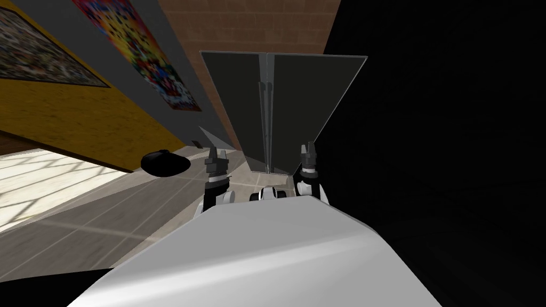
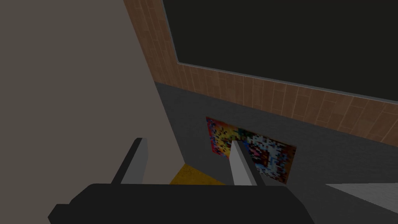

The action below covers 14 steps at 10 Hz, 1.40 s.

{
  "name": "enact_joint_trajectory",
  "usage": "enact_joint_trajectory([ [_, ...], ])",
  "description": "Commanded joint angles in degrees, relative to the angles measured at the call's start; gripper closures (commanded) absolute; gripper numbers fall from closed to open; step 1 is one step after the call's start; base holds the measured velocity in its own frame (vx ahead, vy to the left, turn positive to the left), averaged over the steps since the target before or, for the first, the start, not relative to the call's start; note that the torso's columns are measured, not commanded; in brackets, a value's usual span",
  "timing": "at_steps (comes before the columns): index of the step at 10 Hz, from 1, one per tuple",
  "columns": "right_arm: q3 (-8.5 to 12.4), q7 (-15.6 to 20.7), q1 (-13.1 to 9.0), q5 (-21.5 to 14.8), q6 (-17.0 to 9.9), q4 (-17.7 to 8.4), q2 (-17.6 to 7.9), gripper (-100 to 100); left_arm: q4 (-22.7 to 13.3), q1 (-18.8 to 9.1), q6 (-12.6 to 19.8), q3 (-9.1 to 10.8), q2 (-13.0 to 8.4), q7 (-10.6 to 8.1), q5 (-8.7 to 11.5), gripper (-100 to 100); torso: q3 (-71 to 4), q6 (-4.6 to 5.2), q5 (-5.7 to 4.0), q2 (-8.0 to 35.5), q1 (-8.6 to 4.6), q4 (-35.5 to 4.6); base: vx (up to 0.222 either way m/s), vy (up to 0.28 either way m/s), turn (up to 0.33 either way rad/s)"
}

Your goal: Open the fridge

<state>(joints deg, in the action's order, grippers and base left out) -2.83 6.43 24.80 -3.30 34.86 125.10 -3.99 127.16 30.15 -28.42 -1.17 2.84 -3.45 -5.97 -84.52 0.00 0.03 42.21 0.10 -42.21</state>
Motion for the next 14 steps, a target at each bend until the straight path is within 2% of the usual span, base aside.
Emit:
enact_joint_trajectory([
  [1,-1.0,-0.2,-1.8,-0.5,-1.0,-1.6,-4.6,-100,0.0,0.0,0.0,0.00,0.0,0.00,0.0,0,-0.1,0.00,-0.01,0.0,-0.02,0.0,0.017,0.082,0.029],
  [2,-1.0,-0.2,-1.8,-0.5,-1.0,-1.6,-5.1,-100,0.0,0.0,0.0,0.00,0.0,0.00,0.0,0,-0.1,0.00,-0.01,0.0,-0.03,-0.1,0.009,0.065,0.007],
  [4,-2.0,-0.3,-3.8,-1.0,-1.7,-3.3,-9.0,-100,0.0,0.0,0.0,0.00,0.0,0.00,0.0,0,0.0,0.00,-0.05,0.1,-0.15,-0.1,0.004,0.071,0.027],
  [5,-2.0,-0.3,-3.8,-1.0,-1.7,-3.3,-10.0,-100,0.0,0.0,0.0,0.00,0.0,0.00,0.0,0,0.0,0.00,-0.03,0.1,-0.07,-0.1,0.009,0.066,0.010],
  [6,-2.6,-0.4,-4.9,-1.3,-2.1,-4.3,-12.0,-100,0.0,0.0,0.0,0.00,0.0,0.00,0.0,0,0.0,0.01,-0.03,0.1,-0.12,-0.1,0.019,0.071,0.021],
  [7,-2.6,-0.4,-4.9,-1.3,-2.1,-4.3,-12.7,-100,0.0,0.0,0.0,0.00,0.0,0.00,0.0,0,-0.1,0.00,-0.03,0.0,-0.10,-0.1,0.013,0.063,0.012],
  [8,-3.2,-0.5,-6.0,-1.6,-2.6,-5.2,-15.0,-100,0.0,0.0,0.0,0.00,0.0,0.00,0.0,0,-0.1,0.01,-0.04,0.1,-0.13,-0.1,0.013,0.075,0.024],
  [9,-3.2,-0.5,-6.0,-1.6,-2.6,-5.2,-15.6,-100,0.0,0.0,0.0,0.00,0.0,0.00,0.0,0,-0.1,0.00,-0.03,0.1,-0.07,-0.1,0.011,0.061,0.015],
  [10,-3.9,-0.6,-7.3,-1.9,-3.0,-6.2,-17.8,-100,0.0,0.0,0.0,0.00,0.0,0.00,0.0,0,0.0,0.01,-0.03,0.1,-0.12,-0.1,0.006,0.086,0.028],
  [11,-3.9,-0.6,-7.3,-1.9,-3.0,-6.2,-18.5,-100,0.0,0.0,0.0,0.00,0.0,0.00,0.0,0,0.0,0.00,-0.02,0.1,-0.04,-0.1,0.010,0.071,0.012],
  [12,-4.6,-0.7,-8.5,-2.3,-3.5,-7.2,-20.8,-100,0.0,0.0,0.0,0.00,0.0,0.00,0.0,0,0.0,0.01,-0.03,0.1,-0.11,-0.1,0.015,0.070,0.032],
  [13,-4.6,-0.7,-8.5,-2.3,-3.5,-7.2,-21.7,-100,0.0,0.0,0.0,0.00,0.0,0.00,0.0,0,-0.1,0.00,-0.04,0.0,-0.12,-0.1,0.014,0.064,0.015],
  [14,-5.4,-0.8,-9.9,-2.6,-4.0,-8.3,-23.9,-100,0.0,0.0,0.0,0.00,0.0,0.00,0.0,0,-0.1,0.01,-0.04,0.1,-0.14,-0.1,0.010,0.084,0.031],
])
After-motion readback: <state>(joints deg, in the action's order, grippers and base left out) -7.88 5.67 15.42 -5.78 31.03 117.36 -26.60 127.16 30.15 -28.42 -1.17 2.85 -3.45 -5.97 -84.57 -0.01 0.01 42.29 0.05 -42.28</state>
